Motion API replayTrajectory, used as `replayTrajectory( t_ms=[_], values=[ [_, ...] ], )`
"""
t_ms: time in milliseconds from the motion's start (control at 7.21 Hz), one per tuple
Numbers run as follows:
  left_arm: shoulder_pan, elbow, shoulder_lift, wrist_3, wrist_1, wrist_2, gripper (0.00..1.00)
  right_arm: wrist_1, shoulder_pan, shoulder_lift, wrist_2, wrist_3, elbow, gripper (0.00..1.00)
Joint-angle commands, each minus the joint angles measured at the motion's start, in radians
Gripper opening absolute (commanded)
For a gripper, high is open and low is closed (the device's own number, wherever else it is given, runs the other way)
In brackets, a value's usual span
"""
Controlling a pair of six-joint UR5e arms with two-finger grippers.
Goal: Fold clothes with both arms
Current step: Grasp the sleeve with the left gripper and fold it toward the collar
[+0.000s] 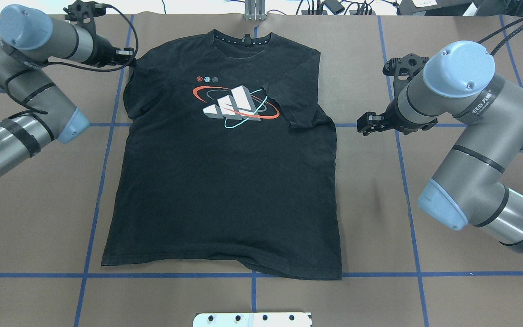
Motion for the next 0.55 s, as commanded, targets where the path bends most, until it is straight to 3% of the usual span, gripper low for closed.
replayTrajectory(
  t_ms=[0, 277, 416],
  values=[
    [0.098, -0.003, -0.078, -0.172, 0.027, 0.009, 0.00, 0.000, 0.000, -0.001, 0.001, 0.000, 0.000, 1.00],
    [0.192, 0.049, -0.148, -0.269, 0.030, 0.151, 0.00, 0.000, 0.000, -0.001, 0.001, 0.000, 0.000, 1.00],
    [0.195, 0.071, -0.166, -0.273, 0.029, 0.164, 0.00, 0.000, 0.000, -0.001, 0.001, -0.003, -0.002, 1.00]
  ],
)
